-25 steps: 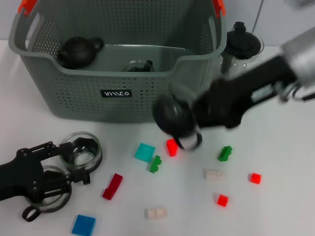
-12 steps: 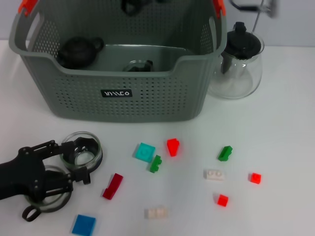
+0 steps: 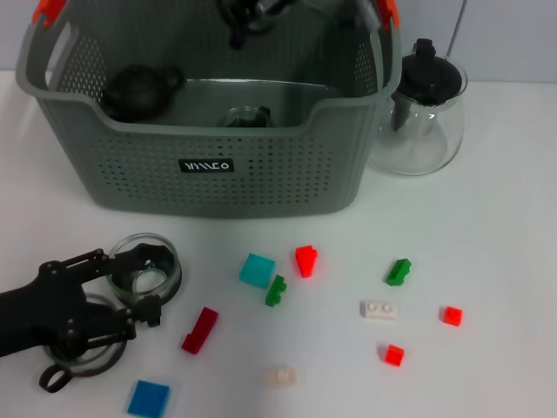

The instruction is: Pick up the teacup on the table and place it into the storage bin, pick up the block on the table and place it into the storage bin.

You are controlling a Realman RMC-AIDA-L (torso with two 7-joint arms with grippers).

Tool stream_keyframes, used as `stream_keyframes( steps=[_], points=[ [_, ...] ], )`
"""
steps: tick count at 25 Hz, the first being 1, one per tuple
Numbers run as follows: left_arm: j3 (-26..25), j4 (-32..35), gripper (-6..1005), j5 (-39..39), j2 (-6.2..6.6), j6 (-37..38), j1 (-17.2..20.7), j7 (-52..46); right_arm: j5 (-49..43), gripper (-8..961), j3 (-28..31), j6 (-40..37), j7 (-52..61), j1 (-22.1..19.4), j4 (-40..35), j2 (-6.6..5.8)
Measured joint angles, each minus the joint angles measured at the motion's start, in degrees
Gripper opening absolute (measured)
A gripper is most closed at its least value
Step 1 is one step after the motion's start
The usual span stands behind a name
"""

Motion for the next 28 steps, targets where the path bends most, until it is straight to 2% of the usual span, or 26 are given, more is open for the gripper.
stream_keyframes(
  steps=[4, 6, 12, 28],
  points=[
    [-0.18, -0.04, 778, 0.01, -0.02, 0.00, 0.01, -0.04, -3.25, 108, -0.50, 1.46, 2.58, 0.78, 3.35, 0.08],
    [-0.17, -0.04, 778, 0.02, -0.02, 0.00, 0.01, -0.05, -3.31, 112, -0.57, -0.99, 2.94, -0.38, 3.22, -0.28],
    [0.01, -0.27, 778, 0.05, -0.02, -0.16, 0.11, -0.06, -3.41, 126, -0.57, -3.25, 3.03, -1.97, 2.84, -0.37],
    [-0.24, -0.47, 778, 0.05, -0.02, -0.01, 0.53, -0.06, -5.69, 162, -0.55, -4.47, 5.98, -2.59, 2.64, -0.53]
  ],
)
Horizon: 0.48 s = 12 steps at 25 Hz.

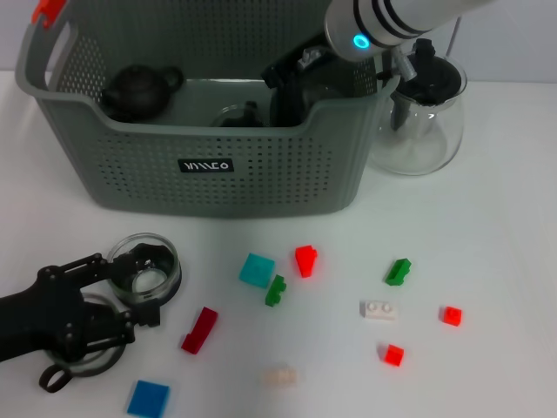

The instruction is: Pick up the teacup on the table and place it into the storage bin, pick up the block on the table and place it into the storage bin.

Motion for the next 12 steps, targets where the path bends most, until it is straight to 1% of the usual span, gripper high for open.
stream_keyframes(
  steps=[3, 5, 6, 8, 9, 10, 11, 12],
  points=[
    [0.02, 0.00, 778, 0.00, 0.00, 0.01, -0.05, 0.00, 0.15, 169, 0.39, -0.93, 0.03, -0.84, -2.01, -0.25],
    [0.03, 0.00, 778, 0.00, 0.00, 0.02, -0.06, 0.00, 0.64, 173, 1.19, -2.60, -0.15, -2.64, -6.56, -0.32],
    [0.04, 0.00, 778, 0.00, 0.00, 0.02, -0.07, 0.00, 1.59, 219, 1.74, -3.67, -0.38, -4.46, -10.40, -0.23],
    [0.04, 0.00, 778, 0.00, 0.01, 0.03, -0.07, 0.00, 5.34, 311, 2.67, -6.27, -1.63, -9.12, -20.49, 0.02],
    [0.06, 0.00, 778, 0.00, 0.01, 0.00, -0.07, 0.00, 9.28, 357, 2.83, -7.78, -3.37, -12.46, -26.71, 0.11],
    [0.04, 0.00, 778, -0.01, 0.03, 0.02, -0.04, 0.00, 14.29, 403, 2.94, -9.43, -6.04, -15.77, -32.44, 0.09],
    [0.02, 0.00, 778, -0.02, 0.04, 0.02, -0.03, 0.00, 20.07, 425, 3.00, -11.07, -9.56, -19.58, -38.07, -0.05],
    [0.00, -0.01, 778, -0.05, 0.06, 0.02, -0.02, 0.00, 27.04, 447, 3.04, -12.75, -13.65, -22.81, -41.93, -0.23]
  ],
)
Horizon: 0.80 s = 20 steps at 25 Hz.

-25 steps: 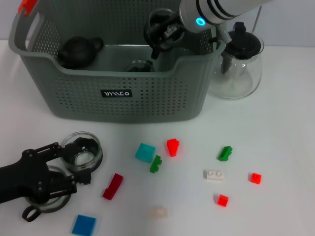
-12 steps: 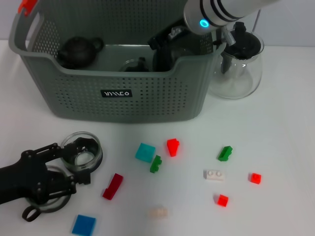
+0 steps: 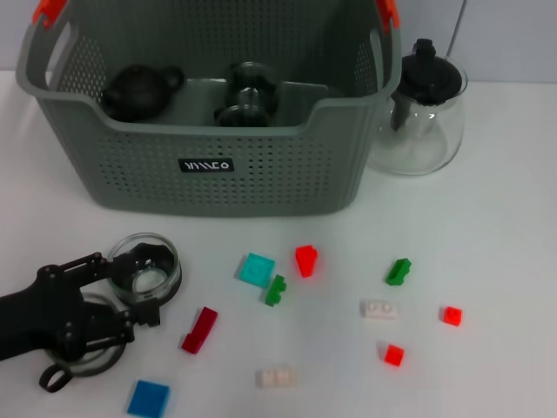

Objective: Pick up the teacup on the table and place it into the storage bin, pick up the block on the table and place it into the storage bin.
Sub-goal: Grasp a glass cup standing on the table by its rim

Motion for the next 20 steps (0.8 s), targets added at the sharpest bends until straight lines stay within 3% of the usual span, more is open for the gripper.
stream_keyframes(
  steps=[2, 5, 8, 11, 14, 17, 20],
  points=[
    [-0.04, 0.00, 778, -0.16, 0.01, 0.01, -0.11, 0.00, 16.92, 490, 0.08, -6.68, -11.82, -7.69, -5.57, -0.38],
    [0.01, 0.00, 778, -0.27, 0.05, 0.00, -0.44, 0.00, 37.45, 534, 0.33, -21.66, -28.38, -17.43, -6.79, -0.76],
    [0.06, 0.00, 778, -0.24, 0.22, -0.02, -0.98, 0.00, 46.85, 535, 1.74, -36.48, -40.01, -26.54, -4.94, -0.55],
    [-0.05, 0.01, 778, -0.22, 0.40, -0.04, -1.16, 0.00, 45.40, 535, 3.48, -44.98, -49.62, -36.17, -2.26, -0.02],
    [-0.10, 0.40, 778, -0.28, 0.59, 0.28, -1.16, -0.08, 36.11, 535, 5.34, -45.90, -55.63, -42.78, 2.15, 0.54],
    [0.70, 3.57, 778, 0.62, 0.99, 1.69, -1.16, -2.93, 28.94, 534, 9.70, -45.89, -59.40, -44.57, 9.64, 0.42],
    [2.21, 13.12, 777, 2.94, 0.76, 3.51, -1.32, -13.38, 22.25, 534, 15.03, -45.78, -60.54, -43.74, 14.58, 0.27]
  ],
)
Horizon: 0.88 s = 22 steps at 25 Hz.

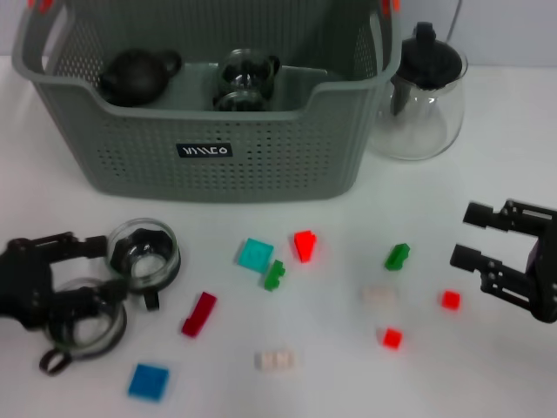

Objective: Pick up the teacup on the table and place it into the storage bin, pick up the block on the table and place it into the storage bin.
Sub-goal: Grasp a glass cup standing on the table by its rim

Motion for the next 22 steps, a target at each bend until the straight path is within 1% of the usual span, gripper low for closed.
stream_keyframes(
  steps=[2, 3, 4, 5, 6, 7, 8, 10, 11, 13, 16, 19, 22],
  points=[
    [2.09, 7.88, 777, 1.12, -0.82, 0.75, -0.26, -7.05, -4.01, 534, 2.51, -0.05, 0.07, 1.05, 1.30, 0.01],
    [2.09, 7.88, 777, 1.12, -0.82, 0.75, -0.26, -7.05, -5.67, 534, 3.41, -0.16, 0.28, 1.68, 1.65, 0.01],
    [6.82, 19.52, 777, 2.61, -2.81, 1.56, -0.43, -14.17, -7.01, 534, 4.00, -0.29, 0.50, 2.19, 1.90, 0.05],
    [8.27, 22.47, 777, 2.98, -3.32, 1.69, -0.47, -15.53, -7.87, 534, 4.35, -0.40, 0.68, 2.68, 2.07, 0.07],
    [13.32, 29.20, 777, 3.91, -4.21, 2.01, -0.49, -18.50, -8.56, 534, 4.51, -0.43, 0.91, 3.12, 2.33, 0.08],
    [13.32, 29.20, 777, 3.91, -4.21, 2.01, -0.49, -18.50, -9.09, 534, 4.60, -0.44, 1.25, 3.54, 2.59, 0.07],
    [17.00, 32.44, 777, 4.28, -4.30, 1.79, -0.55, -20.61, -9.44, 534, 4.62, -0.48, 1.69, 3.88, 2.80, 0.08],
    [24.56, 35.75, 777, 6.29, -3.81, -0.26, -1.35, -25.84, -9.97, 534, 4.65, -0.53, 3.36, 4.70, 3.36, -0.26],
    [27.00, 36.44, 777, 7.85, -3.76, -1.34, -2.06, -27.60, -10.26, 534, 4.66, -0.53, 4.29, 5.16, 3.68, -0.55],
    [31.13, 36.50, 777, 13.34, -3.88, -4.24, -4.40, -31.46, -11.14, 535, 4.73, -0.53, 5.77, 6.01, 4.15, -0.94],
    [35.86, 32.70, 777, 19.93, -4.27, -9.52, -7.45, -39.09, -12.16, 535, 4.83, -0.68, 7.00, 6.87, 4.35, -1.01],
    [40.44, 28.44, 777, 21.36, -4.21, -13.97, -8.62, -45.46, -12.44, 534, 5.23, -0.71, 7.10, 7.01, 4.50, -1.01],
    [43.83, 26.19, 777, 22.20, -4.20, -16.73, -8.72, -48.24, -12.51, 534, 5.76, -0.73, 7.47, 7.12, 4.64, -0.94]
  ],
)
